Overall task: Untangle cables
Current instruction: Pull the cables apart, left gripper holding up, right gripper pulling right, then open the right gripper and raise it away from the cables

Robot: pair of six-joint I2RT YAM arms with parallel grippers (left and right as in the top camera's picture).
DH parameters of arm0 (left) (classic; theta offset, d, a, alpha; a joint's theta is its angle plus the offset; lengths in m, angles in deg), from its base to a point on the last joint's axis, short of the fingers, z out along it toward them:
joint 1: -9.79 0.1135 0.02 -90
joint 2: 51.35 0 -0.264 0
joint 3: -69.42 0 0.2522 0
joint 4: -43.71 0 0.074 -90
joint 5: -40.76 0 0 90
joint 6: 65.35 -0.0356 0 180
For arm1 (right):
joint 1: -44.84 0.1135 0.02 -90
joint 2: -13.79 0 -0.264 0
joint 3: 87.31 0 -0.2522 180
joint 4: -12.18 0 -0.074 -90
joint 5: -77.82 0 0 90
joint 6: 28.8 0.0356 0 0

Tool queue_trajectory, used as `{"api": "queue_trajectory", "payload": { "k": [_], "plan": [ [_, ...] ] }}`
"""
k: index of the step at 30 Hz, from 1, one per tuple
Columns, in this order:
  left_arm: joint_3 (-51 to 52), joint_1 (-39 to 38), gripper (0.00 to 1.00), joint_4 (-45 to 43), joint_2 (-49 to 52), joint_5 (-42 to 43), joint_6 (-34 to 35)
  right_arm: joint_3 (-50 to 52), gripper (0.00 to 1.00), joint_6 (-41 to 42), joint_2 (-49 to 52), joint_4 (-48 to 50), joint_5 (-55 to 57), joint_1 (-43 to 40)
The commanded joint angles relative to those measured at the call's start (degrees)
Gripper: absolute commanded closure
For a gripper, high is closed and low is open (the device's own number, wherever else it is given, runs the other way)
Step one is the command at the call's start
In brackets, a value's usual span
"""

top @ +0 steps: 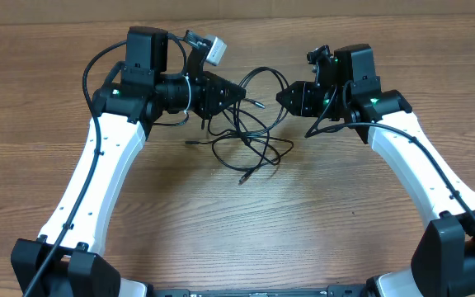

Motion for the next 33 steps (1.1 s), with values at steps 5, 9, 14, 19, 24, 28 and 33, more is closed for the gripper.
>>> {"api": "queue_trajectory", "payload": {
  "k": [5,9,14,19,24,28,33],
  "plan": [
    [-0.96,-0.07,0.96,-0.28,-0.24,2.25,-1.16,-1.42,0.96,-0.46,-1.20,0.52,-0.35,0.28],
    [-0.96,-0.09,0.96,0.35,-0.24,-4.33,-1.11,-1.42,0.96,-0.46,-1.20,-0.24,-0.31,0.28],
    [-0.87,-0.13,0.94,4.22,-0.15,-17.49,-1.09,-1.42,0.96,-0.50,-1.22,-2.45,3.58,0.28],
    [-0.79,-0.11,0.79,9.68,0.15,-29.59,-1.09,-3.17,0.96,-2.01,-2.34,-5.62,9.31,0.28],
    [-0.76,-0.11,0.47,13.09,0.17,-33.00,-1.11,-9.07,0.96,-1.99,-4.94,-11.15,20.48,0.28],
    [-0.76,-0.13,0.46,13.49,0.17,-32.98,-1.09,-15.65,0.96,-2.01,-6.67,-15.56,27.23,0.28],
    [-0.76,-0.13,0.45,13.46,0.17,-32.98,-1.07,-22.75,0.96,-4.85,-8.96,-16.94,26.99,0.28]
  ]
}}
